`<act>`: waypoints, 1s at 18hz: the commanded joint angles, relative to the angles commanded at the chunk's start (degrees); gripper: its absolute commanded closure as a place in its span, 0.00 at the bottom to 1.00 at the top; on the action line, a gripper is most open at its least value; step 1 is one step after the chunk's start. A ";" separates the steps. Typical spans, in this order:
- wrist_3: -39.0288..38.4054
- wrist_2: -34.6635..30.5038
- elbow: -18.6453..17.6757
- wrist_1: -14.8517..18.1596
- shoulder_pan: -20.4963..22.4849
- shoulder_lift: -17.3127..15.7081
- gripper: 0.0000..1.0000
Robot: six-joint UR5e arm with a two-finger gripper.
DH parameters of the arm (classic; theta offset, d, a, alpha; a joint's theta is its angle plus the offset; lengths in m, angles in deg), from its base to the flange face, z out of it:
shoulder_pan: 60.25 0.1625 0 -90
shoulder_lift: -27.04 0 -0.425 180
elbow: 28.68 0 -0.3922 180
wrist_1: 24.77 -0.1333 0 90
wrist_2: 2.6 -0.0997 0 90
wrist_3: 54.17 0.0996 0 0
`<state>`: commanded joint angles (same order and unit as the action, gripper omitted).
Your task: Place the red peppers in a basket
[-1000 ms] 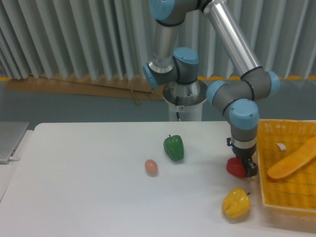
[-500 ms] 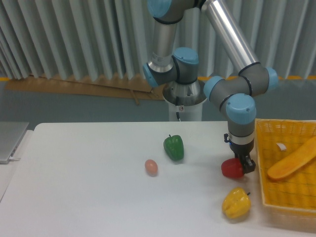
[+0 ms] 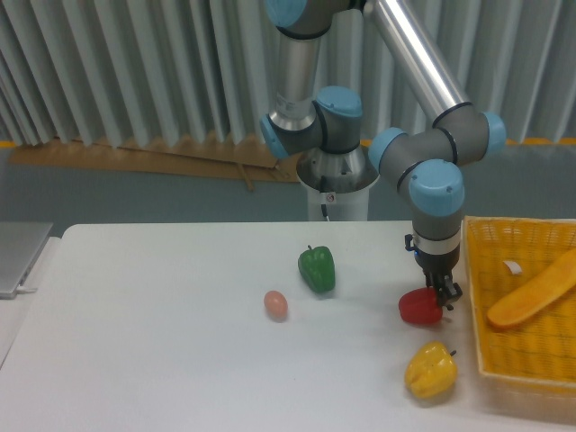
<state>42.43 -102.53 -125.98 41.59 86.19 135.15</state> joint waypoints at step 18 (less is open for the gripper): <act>-0.98 -0.53 0.09 -1.14 -1.68 2.90 0.00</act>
<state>41.45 -103.06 -125.89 40.45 84.51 138.05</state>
